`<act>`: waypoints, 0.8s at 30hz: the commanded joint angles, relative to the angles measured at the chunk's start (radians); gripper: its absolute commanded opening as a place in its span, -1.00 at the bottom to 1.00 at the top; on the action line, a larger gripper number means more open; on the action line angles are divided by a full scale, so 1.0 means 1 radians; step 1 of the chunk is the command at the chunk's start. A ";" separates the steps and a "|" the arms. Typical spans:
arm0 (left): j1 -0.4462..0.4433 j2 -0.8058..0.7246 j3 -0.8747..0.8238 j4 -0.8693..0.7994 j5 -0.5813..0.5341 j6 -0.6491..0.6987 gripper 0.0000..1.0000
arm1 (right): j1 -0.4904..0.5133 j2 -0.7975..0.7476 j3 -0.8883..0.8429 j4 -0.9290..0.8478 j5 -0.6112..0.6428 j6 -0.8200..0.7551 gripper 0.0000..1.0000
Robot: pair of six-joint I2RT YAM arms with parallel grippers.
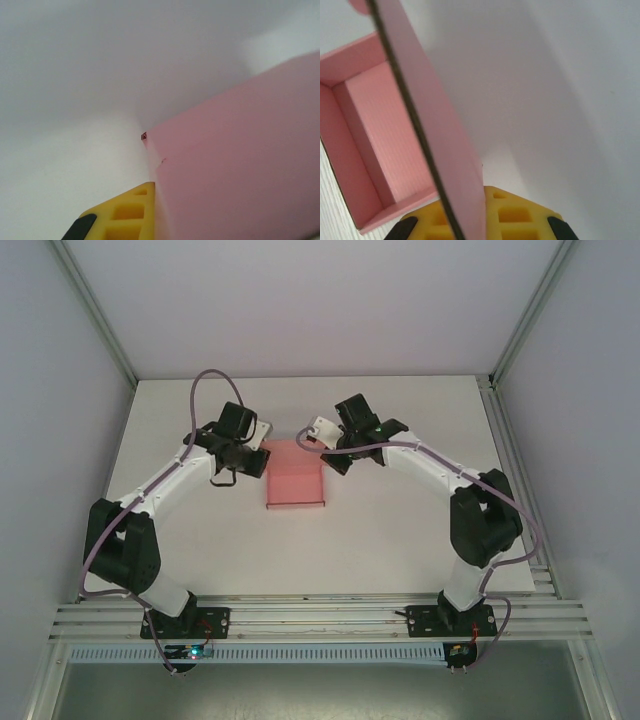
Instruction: Assemble paper box
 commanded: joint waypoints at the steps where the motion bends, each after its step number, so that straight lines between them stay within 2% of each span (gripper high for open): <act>1: -0.021 0.025 0.036 0.116 0.030 -0.186 -1.00 | 0.009 -0.045 -0.045 0.121 0.104 0.280 -0.99; 2: -0.030 0.031 0.034 0.141 0.024 -0.219 -1.00 | 0.013 -0.045 -0.051 0.137 0.106 0.324 -0.99; 7: -0.090 0.069 0.054 0.190 -0.082 -0.286 -1.00 | 0.051 -0.031 -0.095 0.283 0.330 0.654 -0.98; 10: -0.108 0.093 0.076 0.196 -0.149 -0.347 -1.00 | 0.094 -0.034 -0.147 0.433 0.455 0.783 -0.96; 13: -0.109 0.107 0.073 0.261 -0.164 -0.440 -1.00 | 0.135 -0.018 -0.162 0.542 0.469 0.853 -0.92; 18: -0.111 0.117 0.056 0.383 -0.121 -0.553 -1.00 | 0.156 0.033 -0.134 0.534 0.486 0.907 -0.89; 24: -0.114 0.124 0.018 0.401 -0.138 -0.563 -1.00 | 0.157 0.029 -0.238 0.700 0.579 1.041 -0.83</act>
